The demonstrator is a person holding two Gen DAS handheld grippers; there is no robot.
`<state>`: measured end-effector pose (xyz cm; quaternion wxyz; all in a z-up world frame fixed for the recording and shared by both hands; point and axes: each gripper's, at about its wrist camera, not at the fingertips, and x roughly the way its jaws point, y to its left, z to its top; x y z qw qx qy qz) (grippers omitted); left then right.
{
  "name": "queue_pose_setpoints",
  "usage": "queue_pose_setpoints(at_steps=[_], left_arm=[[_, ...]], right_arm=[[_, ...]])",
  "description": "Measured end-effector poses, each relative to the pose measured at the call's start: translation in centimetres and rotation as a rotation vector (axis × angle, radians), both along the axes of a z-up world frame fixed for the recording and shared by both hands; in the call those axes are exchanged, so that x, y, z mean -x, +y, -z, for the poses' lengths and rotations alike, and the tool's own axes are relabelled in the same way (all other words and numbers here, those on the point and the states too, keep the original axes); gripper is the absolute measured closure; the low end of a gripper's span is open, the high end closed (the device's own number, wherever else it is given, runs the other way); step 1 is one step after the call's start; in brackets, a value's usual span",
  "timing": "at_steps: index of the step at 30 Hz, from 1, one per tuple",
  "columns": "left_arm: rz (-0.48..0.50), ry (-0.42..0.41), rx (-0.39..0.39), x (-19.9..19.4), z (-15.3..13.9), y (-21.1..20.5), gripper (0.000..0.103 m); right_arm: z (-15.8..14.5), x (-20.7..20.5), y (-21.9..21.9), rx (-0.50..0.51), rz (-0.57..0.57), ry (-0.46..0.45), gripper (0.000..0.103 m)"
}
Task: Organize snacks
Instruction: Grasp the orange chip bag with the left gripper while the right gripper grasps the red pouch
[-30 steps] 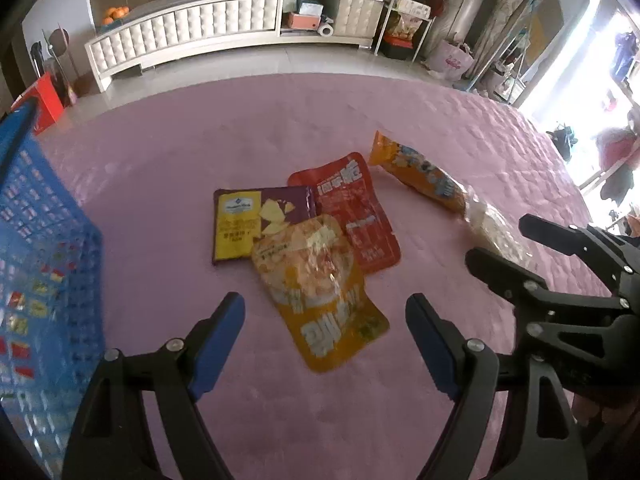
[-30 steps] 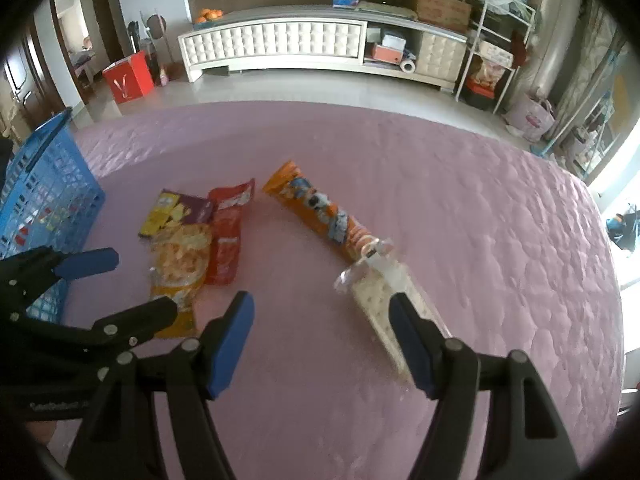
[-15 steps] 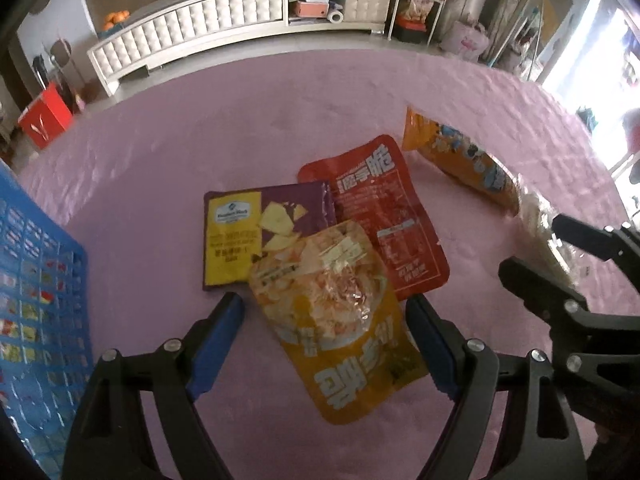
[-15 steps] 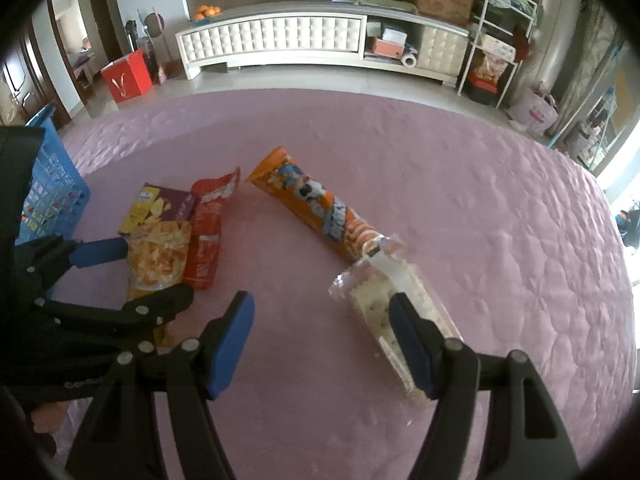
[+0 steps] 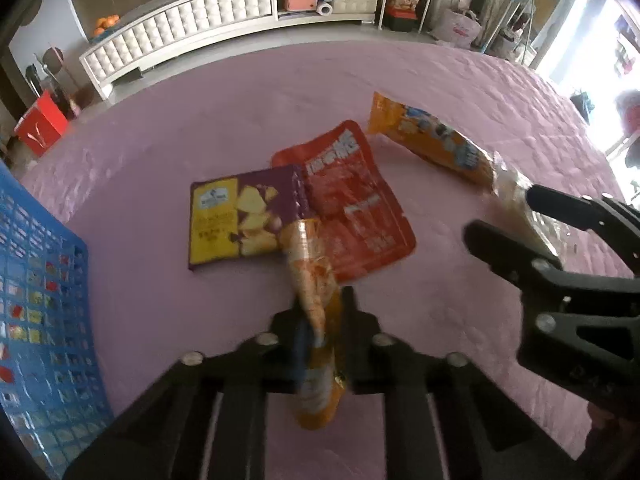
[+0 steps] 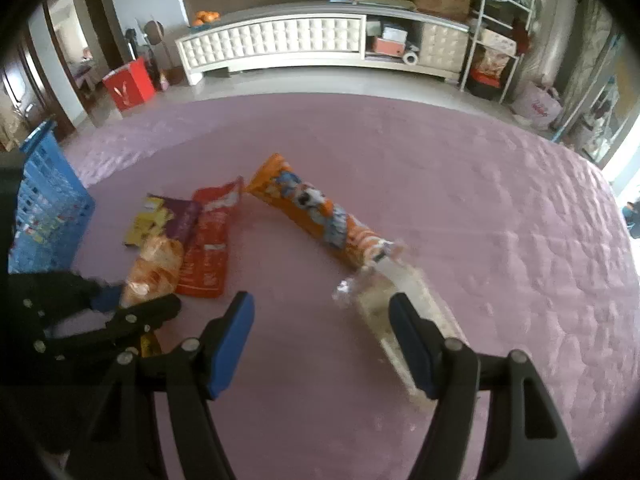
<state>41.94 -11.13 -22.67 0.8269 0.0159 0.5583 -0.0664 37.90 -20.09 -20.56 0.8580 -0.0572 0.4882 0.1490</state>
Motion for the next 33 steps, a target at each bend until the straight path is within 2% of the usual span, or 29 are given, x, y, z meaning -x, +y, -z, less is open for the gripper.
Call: queue_pose_setpoints(at_steps=[4, 11, 16, 22, 24, 27, 28, 31, 33], left_arm=[[-0.032, -0.018, 0.054, 1.0, -0.7, 1.5, 0.094], [-0.078, -0.125, 0.053, 2.6, -3.5, 4.1, 0.094], [-0.09, -0.121, 0.038, 2.5, -3.0, 4.8, 0.094], [-0.109, -0.135, 0.052, 2.8, -3.0, 5.6, 0.094], [-0.121, -0.135, 0.057, 3.0, -2.9, 5.8, 0.094], [-0.139, -0.131, 0.071, 3.0, -2.8, 6.3, 0.094], [-0.141, -0.128, 0.073, 3.0, -2.8, 6.3, 0.094], [-0.143, -0.127, 0.074, 3.1, -3.0, 6.0, 0.094], [-0.144, -0.131, 0.072, 3.5, -3.2, 6.1, 0.094]], right_arm=[[-0.4, -0.2, 0.4, -0.085, -0.046, 0.008, 0.029], [-0.1, -1.5, 1.9, -0.173, -0.089, 0.04, 0.029], [0.5, -2.1, 3.5, -0.19, -0.094, 0.08, 0.029], [1.6, -2.8, 4.8, -0.153, -0.103, 0.079, 0.029], [2.1, -2.8, 4.8, -0.186, -0.116, 0.101, 0.035], [2.2, -2.6, 5.3, -0.158, -0.143, 0.073, 0.039], [2.2, -2.6, 5.4, -0.152, -0.146, 0.073, 0.043], [2.2, -2.4, 5.5, -0.116, -0.143, 0.042, 0.065], [2.4, -2.3, 5.4, -0.151, -0.163, 0.061, 0.078]])
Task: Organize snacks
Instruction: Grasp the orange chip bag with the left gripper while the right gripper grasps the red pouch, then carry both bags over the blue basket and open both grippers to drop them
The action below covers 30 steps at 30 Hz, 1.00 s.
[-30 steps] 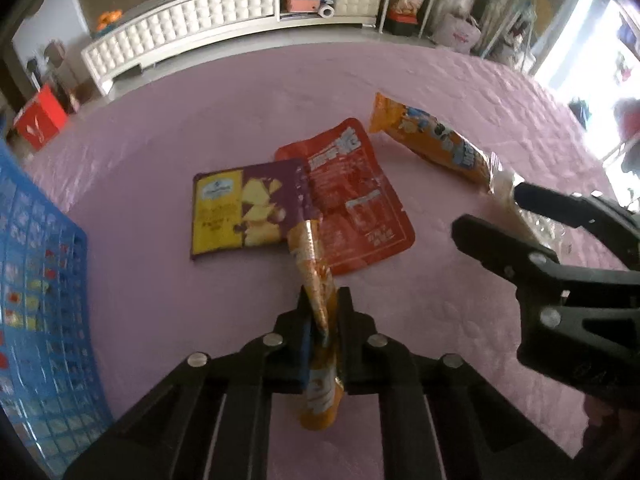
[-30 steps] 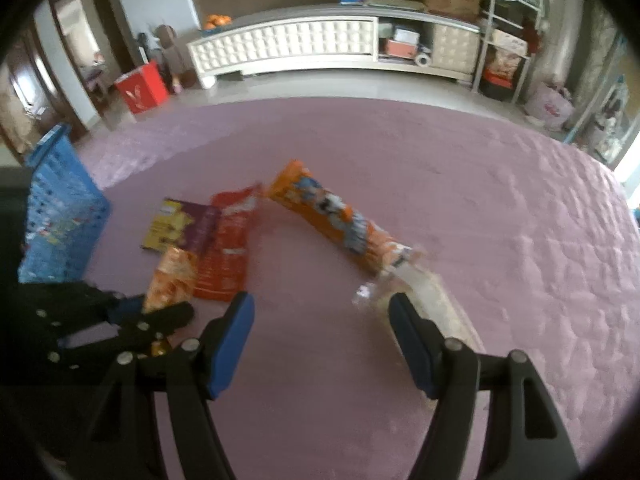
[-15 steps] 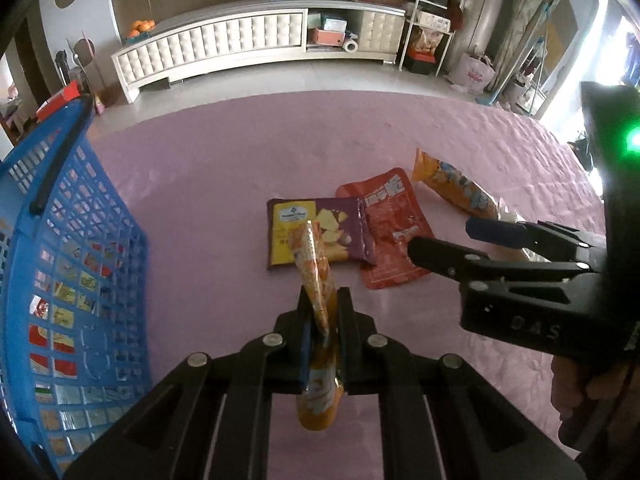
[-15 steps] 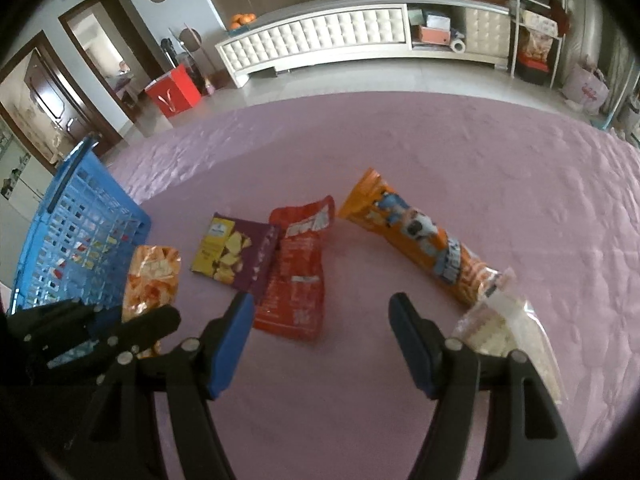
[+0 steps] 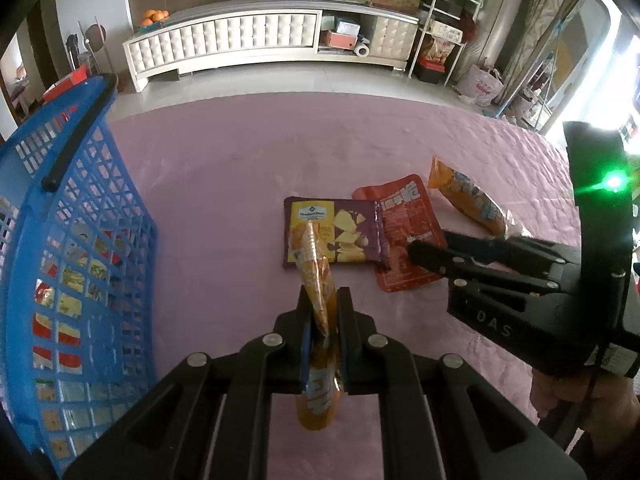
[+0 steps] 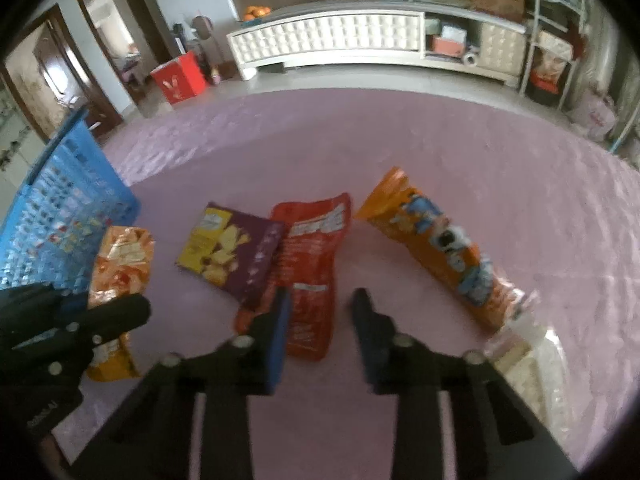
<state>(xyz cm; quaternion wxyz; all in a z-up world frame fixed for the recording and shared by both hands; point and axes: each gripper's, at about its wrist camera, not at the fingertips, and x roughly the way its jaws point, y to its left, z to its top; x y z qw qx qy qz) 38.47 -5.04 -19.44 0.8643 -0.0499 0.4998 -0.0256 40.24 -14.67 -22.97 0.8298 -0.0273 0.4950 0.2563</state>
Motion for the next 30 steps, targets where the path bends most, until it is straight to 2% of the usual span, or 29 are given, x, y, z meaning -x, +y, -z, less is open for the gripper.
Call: queue_pose_setpoints(at_steps=[1, 2, 8, 15, 23, 30], left_arm=[[-0.001, -0.002, 0.0, 0.2, -0.2, -0.1, 0.094], [-0.002, -0.003, -0.001, 0.4, -0.3, -0.2, 0.094], [-0.007, -0.02, 0.013, 2.6, -1.5, -0.2, 0.094], [0.018, -0.076, 0.004, 6.4, -4.9, -0.2, 0.094], [0.008, -0.155, 0.024, 10.3, -9.7, 1.8, 0.094], [-0.025, -0.185, 0.015, 13.3, -12.2, 5.8, 0.093]], right_arm=[[0.2, 0.0, -0.1, -0.02, -0.005, 0.016, 0.088], [0.2, 0.0, -0.2, -0.018, -0.001, 0.017, 0.092], [-2.4, 2.0, -0.2, -0.055, -0.029, -0.064, 0.101], [-5.2, 6.0, 0.2, -0.044, -0.04, -0.12, 0.101], [-9.1, 9.8, 1.1, -0.02, -0.042, -0.181, 0.101], [-13.8, 12.4, 3.8, -0.056, -0.066, -0.236, 0.101]])
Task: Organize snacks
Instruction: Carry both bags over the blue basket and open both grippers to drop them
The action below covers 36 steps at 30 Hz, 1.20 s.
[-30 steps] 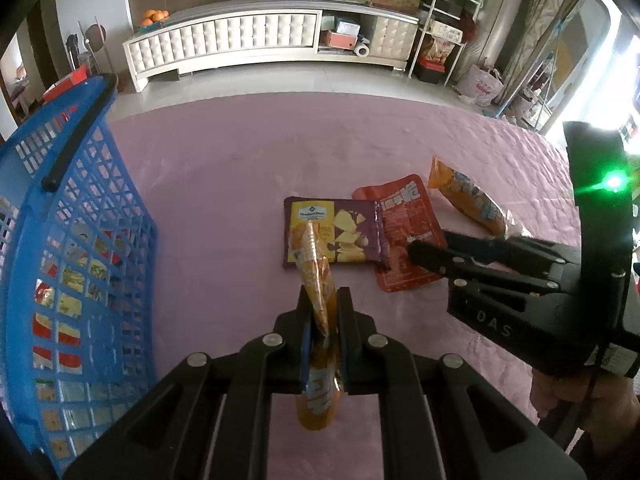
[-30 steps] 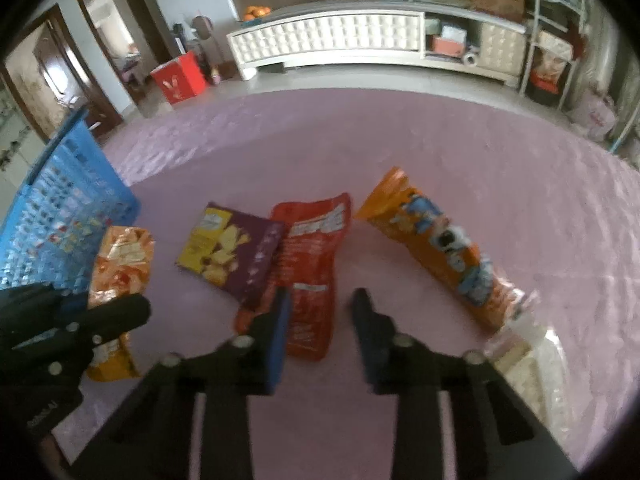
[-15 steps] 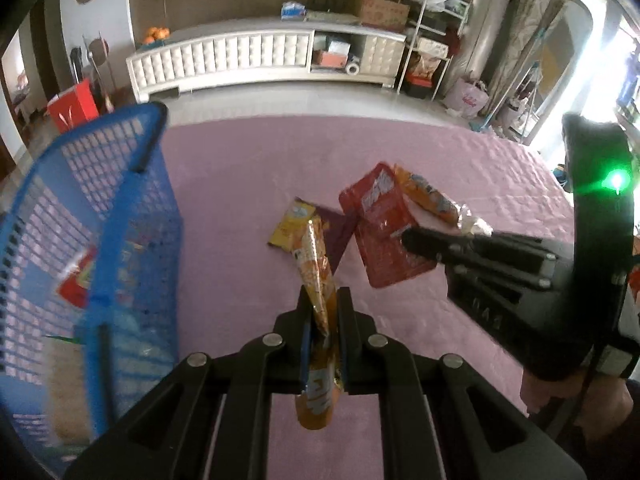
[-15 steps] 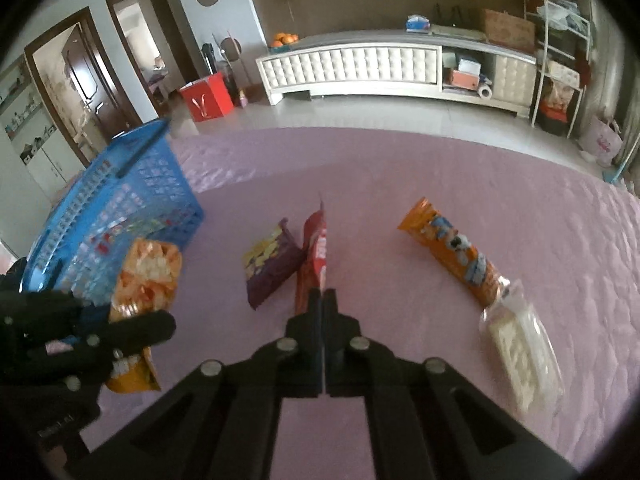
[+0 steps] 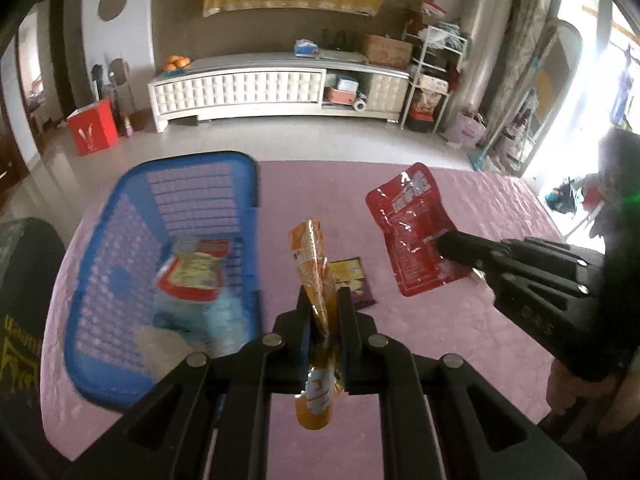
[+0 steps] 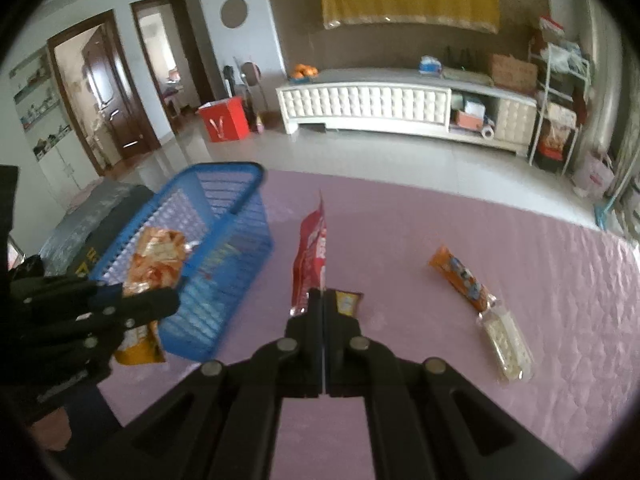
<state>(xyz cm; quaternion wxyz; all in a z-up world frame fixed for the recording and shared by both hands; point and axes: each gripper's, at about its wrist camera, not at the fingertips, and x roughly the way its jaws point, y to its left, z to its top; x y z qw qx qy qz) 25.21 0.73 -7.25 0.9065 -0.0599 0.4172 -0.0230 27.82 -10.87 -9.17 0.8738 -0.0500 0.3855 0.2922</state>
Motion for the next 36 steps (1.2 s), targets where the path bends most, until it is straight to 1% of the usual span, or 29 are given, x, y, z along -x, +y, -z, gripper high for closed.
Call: queue_pose_setpoints(at_steps=[2, 4, 9, 14, 20, 23, 28, 29, 30, 33, 36], left_arm=[[-0.009, -0.004, 0.002, 0.5, -0.4, 1.2, 0.093], [-0.02, -0.01, -0.012, 1.1, -0.7, 2.3, 0.093], [-0.055, -0.019, -0.012, 2.5, -1.5, 5.7, 0.093], [-0.09, -0.016, 0.015, 3.1, -1.3, 8.7, 0.092], [-0.106, -0.005, 0.032, 3.0, -0.7, 11.5, 0.091], [-0.108, 0.01, 0.03, 2.7, -0.2, 12.5, 0.089], [-0.102, 0.026, 0.036, 2.0, 0.9, 13.7, 0.089], [-0.103, 0.03, 0.033, 1.8, 1.1, 13.9, 0.088], [-0.099, 0.032, 0.027, 1.7, 1.4, 14.0, 0.086], [-0.073, 0.038, 0.023, 1.7, 1.9, 13.9, 0.085], [-0.07, 0.041, 0.025, 1.6, 2.3, 14.1, 0.084]], right_arm=[[-0.5, 0.8, 1.1, 0.007, -0.02, -0.009, 0.101], [-1.0, 1.6, 2.0, 0.007, -0.036, -0.02, 0.101], [-1.5, 2.8, 4.1, -0.011, -0.072, -0.012, 0.101], [-2.2, 3.7, 7.0, 0.001, -0.118, -0.029, 0.101], [-1.9, 3.6, 9.8, 0.019, -0.143, -0.011, 0.101], [-1.4, 3.7, 11.0, 0.034, -0.15, -0.003, 0.101], [-0.4, 4.2, 12.3, 0.06, -0.154, 0.02, 0.101], [-0.3, 4.2, 12.6, 0.067, -0.154, 0.022, 0.101], [-0.1, 4.2, 12.8, 0.073, -0.156, 0.025, 0.101], [-0.1, 4.2, 13.5, 0.074, -0.16, 0.035, 0.101], [0.3, 4.3, 14.4, 0.086, -0.169, 0.053, 0.101]])
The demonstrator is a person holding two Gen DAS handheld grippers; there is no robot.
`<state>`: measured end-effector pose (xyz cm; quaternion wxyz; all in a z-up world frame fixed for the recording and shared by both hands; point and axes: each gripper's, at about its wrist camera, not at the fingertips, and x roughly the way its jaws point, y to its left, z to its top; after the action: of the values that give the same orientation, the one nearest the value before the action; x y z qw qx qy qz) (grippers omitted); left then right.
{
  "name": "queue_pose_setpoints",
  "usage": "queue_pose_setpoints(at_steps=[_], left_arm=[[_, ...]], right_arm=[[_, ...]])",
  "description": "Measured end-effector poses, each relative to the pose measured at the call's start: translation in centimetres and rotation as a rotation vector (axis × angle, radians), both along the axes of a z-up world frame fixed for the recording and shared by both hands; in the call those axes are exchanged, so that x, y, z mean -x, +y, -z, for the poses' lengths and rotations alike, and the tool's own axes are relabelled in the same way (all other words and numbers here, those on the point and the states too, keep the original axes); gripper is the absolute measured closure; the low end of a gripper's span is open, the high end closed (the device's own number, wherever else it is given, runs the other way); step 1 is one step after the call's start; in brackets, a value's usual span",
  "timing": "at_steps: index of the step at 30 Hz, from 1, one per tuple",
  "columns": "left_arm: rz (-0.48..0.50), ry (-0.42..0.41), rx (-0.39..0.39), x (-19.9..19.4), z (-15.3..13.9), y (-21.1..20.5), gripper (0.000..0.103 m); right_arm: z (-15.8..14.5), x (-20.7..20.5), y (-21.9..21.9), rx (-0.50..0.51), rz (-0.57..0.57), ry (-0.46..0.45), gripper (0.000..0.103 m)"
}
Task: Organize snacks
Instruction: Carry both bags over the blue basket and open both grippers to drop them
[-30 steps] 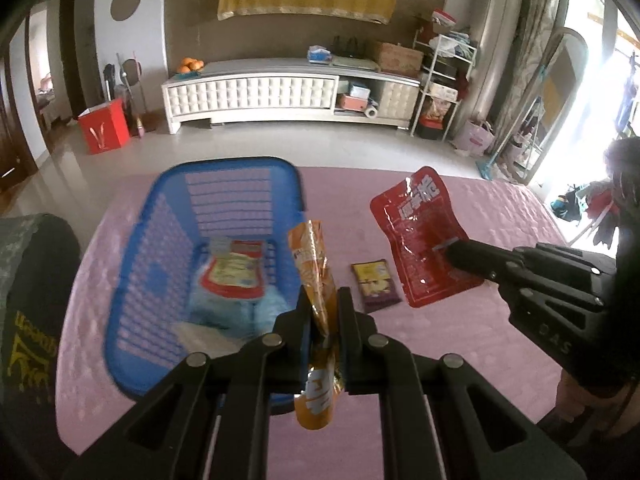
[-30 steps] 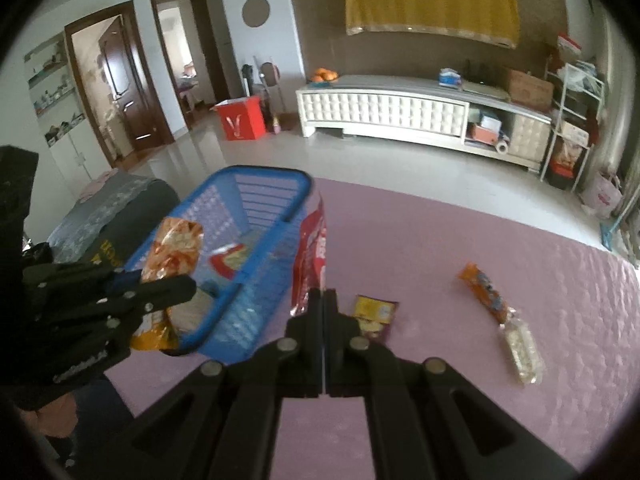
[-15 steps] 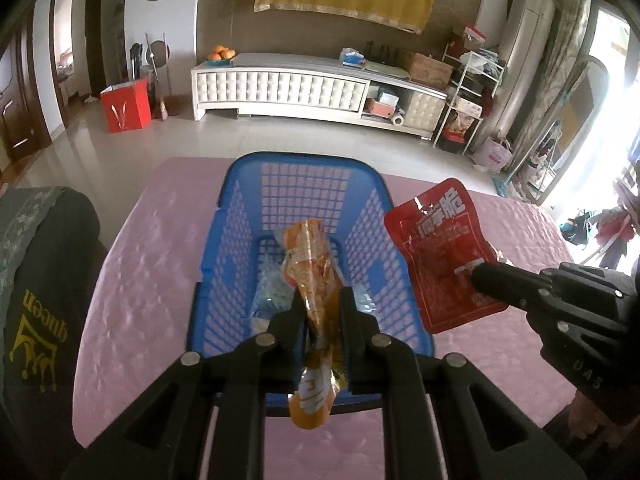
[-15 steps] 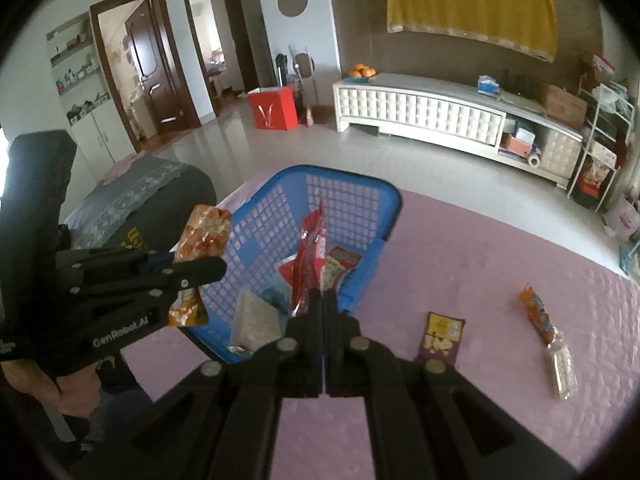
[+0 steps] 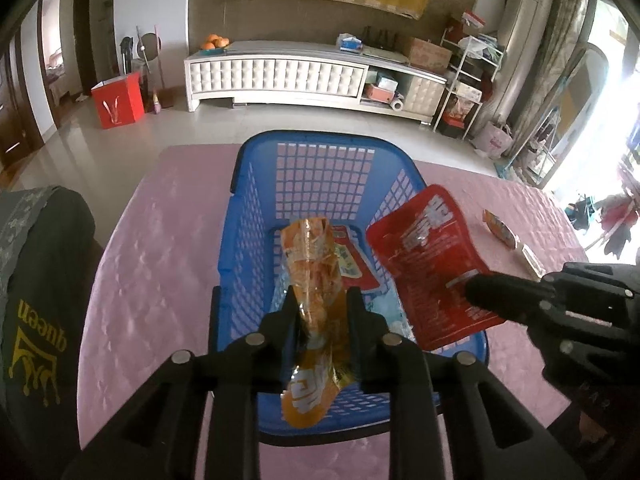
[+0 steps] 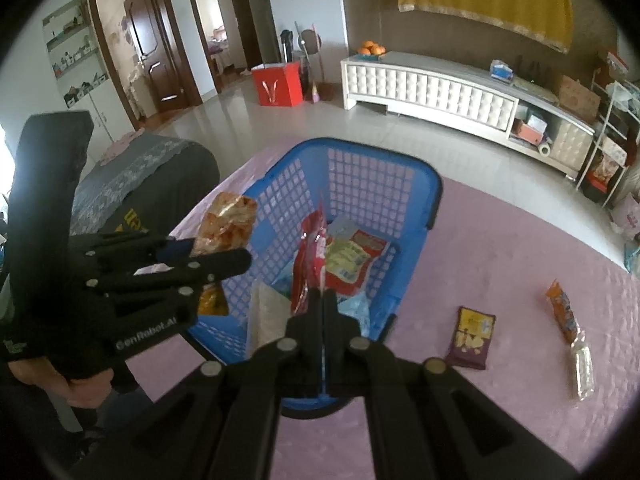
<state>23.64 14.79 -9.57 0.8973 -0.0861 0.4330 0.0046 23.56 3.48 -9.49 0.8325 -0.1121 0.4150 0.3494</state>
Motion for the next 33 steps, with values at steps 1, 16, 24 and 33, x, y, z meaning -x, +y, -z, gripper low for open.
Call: queue_pose_setpoints(at_steps=[1, 16, 24, 33], left_arm=[[-0.003, 0.003, 0.005, 0.0, 0.2, 0.1, 0.083], [-0.003, 0.021, 0.038, 0.8, 1.0, 1.3, 0.052], [0.027, -0.006, -0.011, 1.7, 0.2, 0.3, 0.04], [0.034, -0.006, -0.03, 3.7, -1.0, -0.9, 0.037]], right_arm=[[0.2, 0.1, 0.3, 0.01, -0.003, -0.001, 0.101], [1.5, 0.0, 1.4, 0.05, -0.008, 0.033, 0.101], [2.2, 0.0, 1.8, 0.079, -0.008, 0.068, 0.101], [1.1, 1.3, 0.2, 0.117, 0.009, 0.037, 0.045]])
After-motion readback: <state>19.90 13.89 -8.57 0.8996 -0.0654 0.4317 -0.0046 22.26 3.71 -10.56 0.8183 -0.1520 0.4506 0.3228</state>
